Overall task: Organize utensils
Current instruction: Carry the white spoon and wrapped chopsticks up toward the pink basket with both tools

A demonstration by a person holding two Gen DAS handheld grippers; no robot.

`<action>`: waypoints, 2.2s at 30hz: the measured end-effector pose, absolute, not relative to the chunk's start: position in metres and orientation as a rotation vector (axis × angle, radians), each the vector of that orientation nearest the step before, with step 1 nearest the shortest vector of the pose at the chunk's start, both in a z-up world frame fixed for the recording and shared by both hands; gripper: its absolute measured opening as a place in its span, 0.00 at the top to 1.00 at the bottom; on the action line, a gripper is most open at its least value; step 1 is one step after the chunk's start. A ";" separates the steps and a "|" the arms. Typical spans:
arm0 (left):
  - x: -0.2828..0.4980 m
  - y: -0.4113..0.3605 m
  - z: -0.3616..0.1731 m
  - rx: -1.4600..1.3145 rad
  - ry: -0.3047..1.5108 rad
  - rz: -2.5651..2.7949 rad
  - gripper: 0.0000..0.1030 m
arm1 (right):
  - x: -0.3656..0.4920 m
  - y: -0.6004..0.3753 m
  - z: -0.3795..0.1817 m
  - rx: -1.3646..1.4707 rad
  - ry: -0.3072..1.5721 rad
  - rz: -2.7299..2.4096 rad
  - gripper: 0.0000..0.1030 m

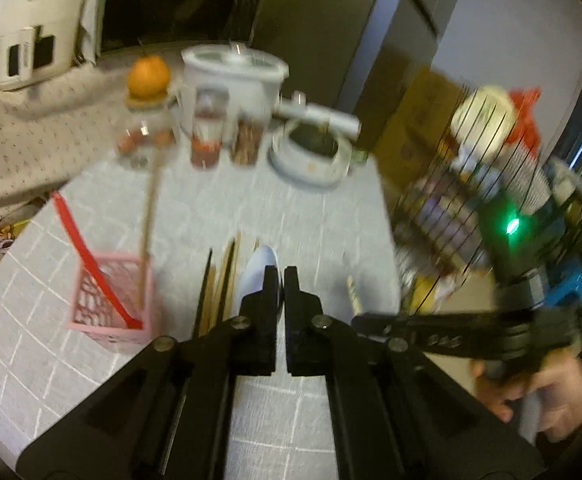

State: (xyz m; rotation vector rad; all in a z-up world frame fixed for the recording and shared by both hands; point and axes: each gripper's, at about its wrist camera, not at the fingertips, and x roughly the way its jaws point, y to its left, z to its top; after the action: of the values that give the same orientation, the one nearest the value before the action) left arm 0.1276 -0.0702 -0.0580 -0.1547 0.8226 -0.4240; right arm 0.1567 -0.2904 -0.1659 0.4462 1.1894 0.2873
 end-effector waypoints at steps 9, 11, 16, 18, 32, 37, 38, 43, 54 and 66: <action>0.147 0.000 -0.047 -0.466 0.616 -0.413 0.97 | 0.152 -0.277 -0.152 0.443 1.149 0.303 0.90; 0.155 0.014 -0.047 -0.537 0.572 -0.397 0.97 | 0.153 -0.275 -0.153 0.442 1.150 0.308 0.90; 0.168 0.025 -0.041 -0.563 0.478 -0.361 0.97 | 0.157 -0.274 -0.154 0.444 1.155 0.310 0.90; 0.169 0.027 -0.042 -0.547 0.453 -0.346 0.97 | 0.158 -0.275 -0.155 0.442 1.157 0.309 0.90; 0.195 0.028 -0.071 -0.484 0.431 -0.225 0.97 | 0.157 -0.275 -0.155 0.456 1.149 0.303 0.90; 0.197 0.020 -0.082 -0.457 0.465 -0.213 0.97 | 0.156 -0.271 -0.151 0.450 1.133 0.303 0.90; 0.196 0.019 -0.082 -0.449 0.475 -0.213 0.97 | 0.156 -0.270 -0.149 0.450 1.127 0.303 0.90; 0.190 0.020 -0.077 -0.441 0.526 -0.202 0.93 | 0.154 -0.265 -0.137 0.448 1.077 0.299 0.90; 0.155 0.043 -0.051 -0.322 0.709 -0.162 0.61 | 0.146 -0.223 -0.093 0.407 0.849 0.351 0.90; 0.128 0.084 -0.073 -0.209 1.033 -0.089 0.35 | 0.143 -0.144 -0.064 0.319 0.569 0.388 0.90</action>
State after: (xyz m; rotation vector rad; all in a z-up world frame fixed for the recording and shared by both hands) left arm 0.1276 0.0837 -0.0734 -0.2090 1.0331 -0.0887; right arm 0.1429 -0.1439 -0.0643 0.3185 0.5690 0.3877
